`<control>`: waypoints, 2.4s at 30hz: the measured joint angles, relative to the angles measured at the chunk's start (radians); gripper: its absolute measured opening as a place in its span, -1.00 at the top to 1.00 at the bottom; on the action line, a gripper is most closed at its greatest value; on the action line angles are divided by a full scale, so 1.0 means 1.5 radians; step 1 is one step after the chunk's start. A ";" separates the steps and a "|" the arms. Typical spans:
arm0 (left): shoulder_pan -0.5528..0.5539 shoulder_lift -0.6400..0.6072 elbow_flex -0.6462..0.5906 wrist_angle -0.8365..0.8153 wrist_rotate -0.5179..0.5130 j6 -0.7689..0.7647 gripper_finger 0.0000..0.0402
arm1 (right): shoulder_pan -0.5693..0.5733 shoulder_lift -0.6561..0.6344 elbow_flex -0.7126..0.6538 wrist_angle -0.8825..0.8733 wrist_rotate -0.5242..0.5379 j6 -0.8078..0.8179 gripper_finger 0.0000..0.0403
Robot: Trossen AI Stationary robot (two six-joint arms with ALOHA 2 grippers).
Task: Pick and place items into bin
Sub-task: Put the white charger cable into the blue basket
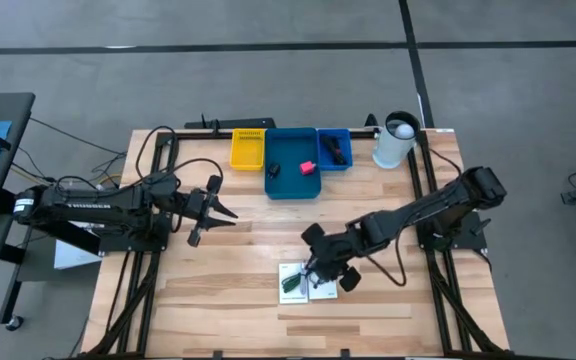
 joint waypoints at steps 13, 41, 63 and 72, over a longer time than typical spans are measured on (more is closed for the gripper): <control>0.000 0.000 0.001 0.062 -0.016 -0.222 0.65 | 0.056 0.081 0.098 -0.015 0.035 -0.092 0.16; 0.000 0.000 0.001 0.058 -0.158 -0.319 0.65 | 0.076 0.144 0.105 -0.029 0.108 -0.087 0.16; 0.000 0.000 0.001 0.059 -0.158 -0.331 0.65 | 0.050 0.144 0.105 -0.066 0.127 -0.092 0.16; 0.000 0.000 0.001 0.059 -0.158 -0.340 0.65 | 0.061 0.144 0.105 -0.065 0.153 -0.091 0.16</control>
